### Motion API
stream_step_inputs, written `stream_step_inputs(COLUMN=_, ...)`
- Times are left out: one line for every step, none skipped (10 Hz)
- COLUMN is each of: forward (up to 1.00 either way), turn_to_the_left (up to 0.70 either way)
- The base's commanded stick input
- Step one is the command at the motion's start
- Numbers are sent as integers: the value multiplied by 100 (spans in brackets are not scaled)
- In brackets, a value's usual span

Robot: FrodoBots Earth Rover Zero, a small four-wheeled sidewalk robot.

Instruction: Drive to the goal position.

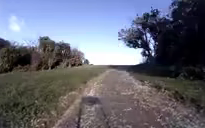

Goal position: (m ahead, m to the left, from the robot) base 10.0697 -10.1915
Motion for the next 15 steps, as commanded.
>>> stream_step_inputs(forward=50, turn_to_the_left=0)
stream_step_inputs(forward=50, turn_to_the_left=0)
stream_step_inputs(forward=50, turn_to_the_left=0)
stream_step_inputs(forward=50, turn_to_the_left=0)
stream_step_inputs(forward=50, turn_to_the_left=0)
stream_step_inputs(forward=50, turn_to_the_left=0)
stream_step_inputs(forward=50, turn_to_the_left=0)
stream_step_inputs(forward=50, turn_to_the_left=0)
stream_step_inputs(forward=50, turn_to_the_left=0)
stream_step_inputs(forward=50, turn_to_the_left=0)
stream_step_inputs(forward=50, turn_to_the_left=0)
stream_step_inputs(forward=50, turn_to_the_left=0)
stream_step_inputs(forward=50, turn_to_the_left=0)
stream_step_inputs(forward=50, turn_to_the_left=0)
stream_step_inputs(forward=50, turn_to_the_left=0)
